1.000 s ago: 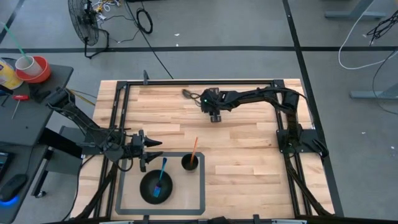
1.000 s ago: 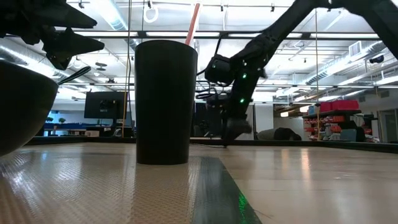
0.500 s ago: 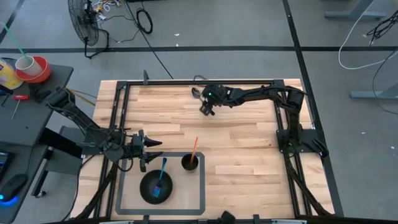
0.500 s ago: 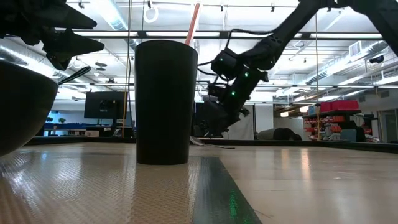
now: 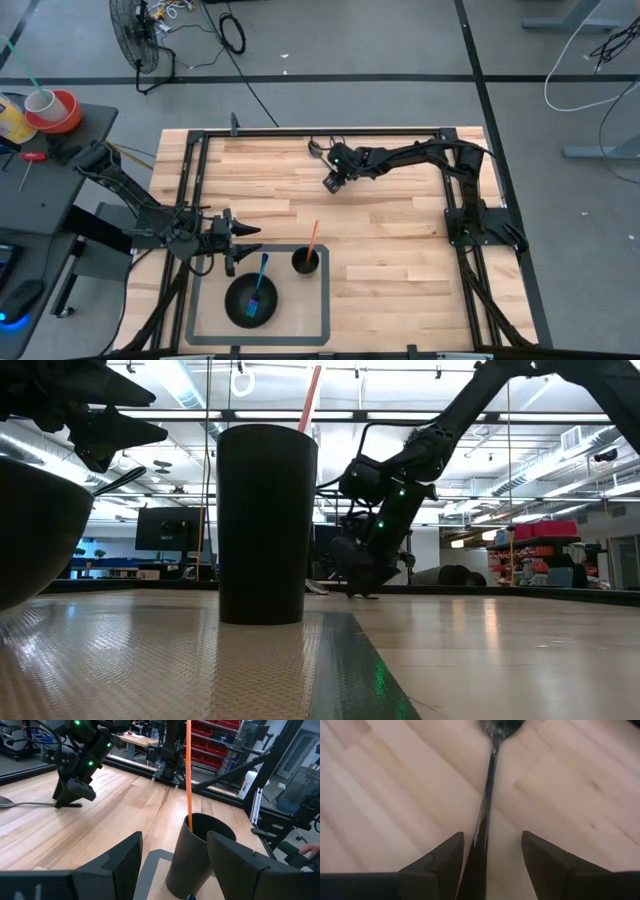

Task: Pick & Place Utensil
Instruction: Put the black spoon into the black bowl

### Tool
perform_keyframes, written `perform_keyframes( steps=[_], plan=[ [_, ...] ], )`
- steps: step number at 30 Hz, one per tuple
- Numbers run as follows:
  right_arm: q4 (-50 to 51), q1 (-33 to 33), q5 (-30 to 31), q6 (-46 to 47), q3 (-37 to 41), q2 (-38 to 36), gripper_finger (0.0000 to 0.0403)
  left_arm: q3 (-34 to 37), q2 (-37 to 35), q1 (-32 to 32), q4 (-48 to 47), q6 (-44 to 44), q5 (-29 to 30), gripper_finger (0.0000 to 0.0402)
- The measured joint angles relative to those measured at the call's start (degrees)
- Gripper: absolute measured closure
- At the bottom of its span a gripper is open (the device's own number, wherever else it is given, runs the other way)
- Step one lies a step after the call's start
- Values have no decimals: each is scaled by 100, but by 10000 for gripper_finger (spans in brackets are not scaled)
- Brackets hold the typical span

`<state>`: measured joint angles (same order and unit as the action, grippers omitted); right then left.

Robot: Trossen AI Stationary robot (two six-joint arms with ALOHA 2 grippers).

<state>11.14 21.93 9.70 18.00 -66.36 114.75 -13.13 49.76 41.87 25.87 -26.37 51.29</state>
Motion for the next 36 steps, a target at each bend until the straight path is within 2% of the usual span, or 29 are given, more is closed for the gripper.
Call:
perform_keyframes(
  steps=[7, 15, 19, 25, 30, 36],
  plan=[
    [927, -212, -300, 146, -16, -116, 197, 0, 0, 0, 0, -1, -4, 175],
    [1910, -388, -532, 160, 63, -596, 197, 0, 0, 0, -2, 4, -4, 175],
    [1216, -428, -51, 211, 43, -679, 197, 0, -1, 0, -2, 2, 5, 175],
    [0, -415, 236, 260, 43, -413, 197, 0, 0, -1, -2, 0, 9, 175],
    [-813, -364, 1034, 161, 43, -62, 197, 0, 0, 0, -2, 0, 2, 175],
    [-892, -248, 747, 525, 11, 300, 202, 0, 0, 0, -2, -42, -7, 175]
  ],
)
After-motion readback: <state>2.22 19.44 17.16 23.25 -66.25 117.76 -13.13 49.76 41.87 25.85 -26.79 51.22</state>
